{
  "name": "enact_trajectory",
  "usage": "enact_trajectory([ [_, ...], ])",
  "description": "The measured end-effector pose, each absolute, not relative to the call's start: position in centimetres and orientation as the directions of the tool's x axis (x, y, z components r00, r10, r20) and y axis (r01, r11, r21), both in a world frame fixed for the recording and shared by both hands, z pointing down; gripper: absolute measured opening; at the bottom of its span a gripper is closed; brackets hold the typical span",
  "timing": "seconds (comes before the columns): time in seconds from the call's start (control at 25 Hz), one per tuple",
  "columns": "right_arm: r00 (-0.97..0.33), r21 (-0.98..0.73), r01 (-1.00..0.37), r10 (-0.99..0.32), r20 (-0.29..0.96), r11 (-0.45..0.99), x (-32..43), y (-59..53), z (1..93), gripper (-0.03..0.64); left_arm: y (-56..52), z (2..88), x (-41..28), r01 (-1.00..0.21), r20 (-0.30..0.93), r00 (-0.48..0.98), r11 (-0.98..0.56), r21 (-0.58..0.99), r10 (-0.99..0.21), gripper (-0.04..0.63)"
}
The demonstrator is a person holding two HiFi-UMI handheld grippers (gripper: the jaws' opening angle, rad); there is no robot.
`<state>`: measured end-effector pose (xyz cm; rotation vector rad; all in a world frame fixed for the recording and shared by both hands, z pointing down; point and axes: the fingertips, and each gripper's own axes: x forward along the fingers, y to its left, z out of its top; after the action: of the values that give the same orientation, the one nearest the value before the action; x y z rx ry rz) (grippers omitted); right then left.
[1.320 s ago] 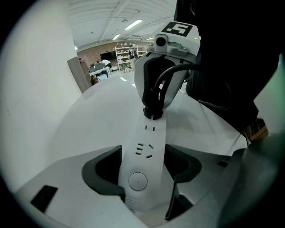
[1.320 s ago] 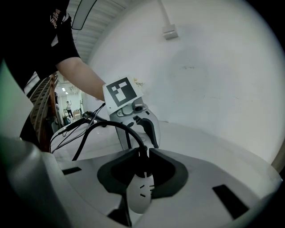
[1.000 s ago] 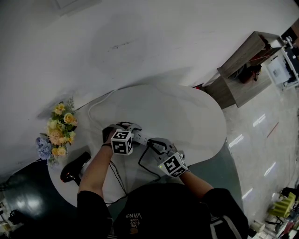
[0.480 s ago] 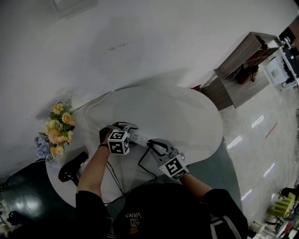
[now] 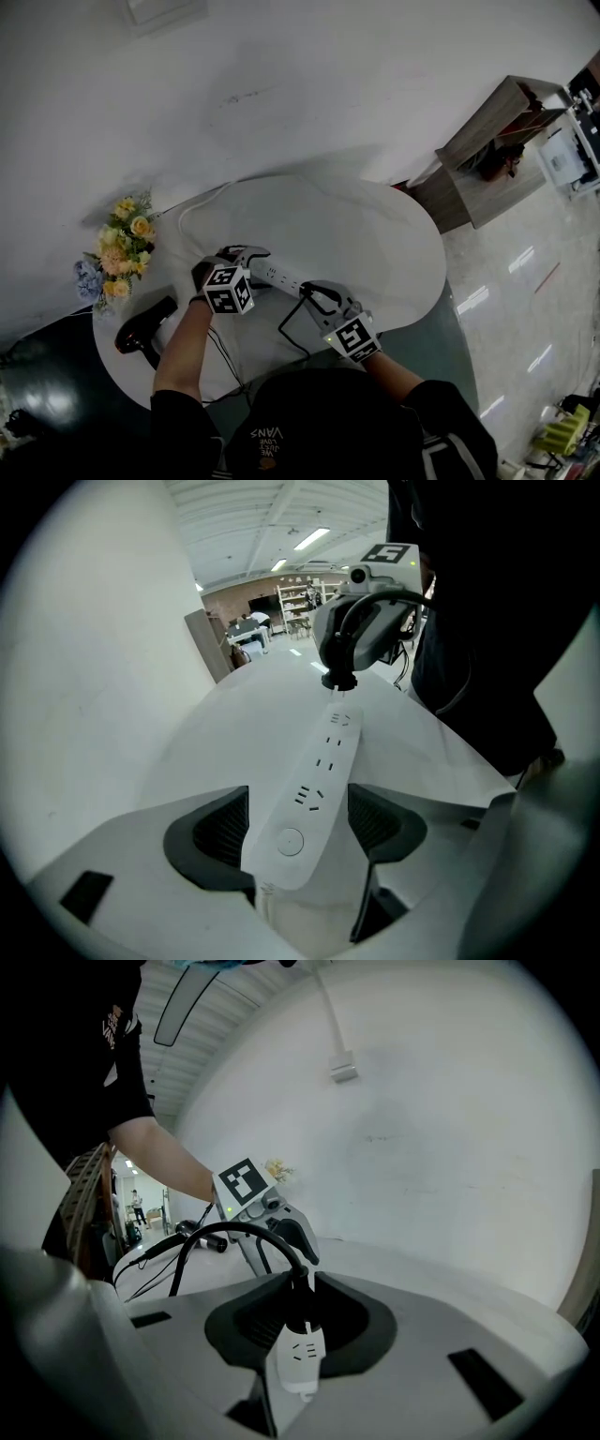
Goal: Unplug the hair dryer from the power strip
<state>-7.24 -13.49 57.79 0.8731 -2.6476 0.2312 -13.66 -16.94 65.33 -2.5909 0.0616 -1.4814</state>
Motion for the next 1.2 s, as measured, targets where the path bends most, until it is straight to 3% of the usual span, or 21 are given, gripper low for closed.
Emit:
enact_trajectory([
  [0.32,-0.783,-0.055,-0.571,-0.524,0.334,0.819,-5.9,-12.2,56.4,0.092,-16.3,62.3,-13.8,-0.249,0.768,0.552,-0.943,-0.220,-0.325,0.323],
  [0.72,-0.828,-0.052,-0.513,-0.477,0.293,0.857,-3.8,-10.0,54.7,0.092,-13.0,58.0,-14.4,-0.621,0.578,0.509,-0.737,-0.268,-0.638,0.067],
  [0.96,-0.851,-0.046,-0.477,-0.448,0.274,0.878,-2.5,-8.4,54.0,0.092,-9.9,55.8,-14.7,-0.803,0.434,0.447,-0.564,-0.191,-0.782,0.030],
  [1.2,-0.864,-0.045,-0.457,-0.431,0.260,0.888,-1.0,-6.7,53.5,0.092,-6.3,54.5,-14.8,-0.889,0.346,0.365,-0.434,-0.146,-0.864,0.020],
])
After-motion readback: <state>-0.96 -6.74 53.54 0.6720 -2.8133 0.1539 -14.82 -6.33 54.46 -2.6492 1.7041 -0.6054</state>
